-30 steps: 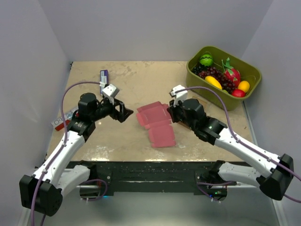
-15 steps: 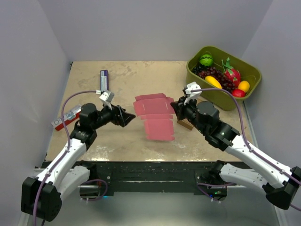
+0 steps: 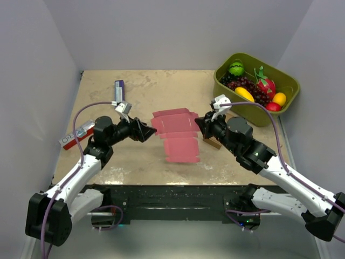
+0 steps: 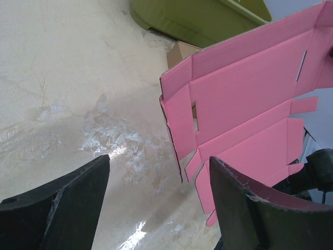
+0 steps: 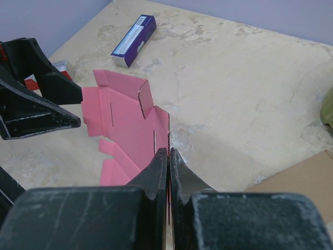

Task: Fold the paper box

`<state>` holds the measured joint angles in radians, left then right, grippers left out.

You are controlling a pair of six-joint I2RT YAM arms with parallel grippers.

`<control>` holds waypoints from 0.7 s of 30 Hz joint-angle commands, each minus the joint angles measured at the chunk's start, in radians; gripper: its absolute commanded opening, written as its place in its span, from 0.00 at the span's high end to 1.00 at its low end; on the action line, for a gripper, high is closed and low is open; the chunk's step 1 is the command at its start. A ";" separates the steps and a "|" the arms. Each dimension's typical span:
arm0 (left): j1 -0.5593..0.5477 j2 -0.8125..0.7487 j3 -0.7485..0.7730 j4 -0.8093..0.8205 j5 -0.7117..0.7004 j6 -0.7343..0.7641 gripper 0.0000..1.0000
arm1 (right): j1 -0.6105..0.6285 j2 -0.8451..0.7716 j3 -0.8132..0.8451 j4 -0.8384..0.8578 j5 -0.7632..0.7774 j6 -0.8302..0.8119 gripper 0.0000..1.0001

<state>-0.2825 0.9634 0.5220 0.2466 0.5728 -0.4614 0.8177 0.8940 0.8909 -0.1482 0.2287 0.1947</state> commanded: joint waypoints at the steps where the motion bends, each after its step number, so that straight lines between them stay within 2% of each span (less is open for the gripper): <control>1: 0.000 0.038 0.033 0.060 0.013 0.000 0.21 | 0.003 -0.024 -0.004 0.036 -0.023 0.006 1.00; 9: 0.000 0.075 0.068 0.069 0.045 0.018 0.35 | 0.003 -0.036 -0.009 0.035 -0.048 0.002 1.00; 10: 0.000 0.084 0.075 0.066 0.055 0.035 0.43 | 0.003 -0.035 -0.009 0.033 -0.054 0.000 1.00; 15: -0.001 0.123 0.144 -0.012 0.127 0.092 0.57 | 0.003 -0.038 -0.006 0.016 -0.074 -0.009 1.00; 19: -0.003 0.141 0.156 -0.024 0.163 0.121 0.59 | 0.003 -0.040 -0.012 0.018 -0.080 -0.006 1.00; 21: -0.003 0.146 0.161 -0.043 0.170 0.133 0.63 | 0.001 -0.038 -0.014 0.019 -0.080 -0.003 1.00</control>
<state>-0.2829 1.0988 0.6395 0.2348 0.6846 -0.3817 0.8181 0.8696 0.8871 -0.1501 0.1638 0.1936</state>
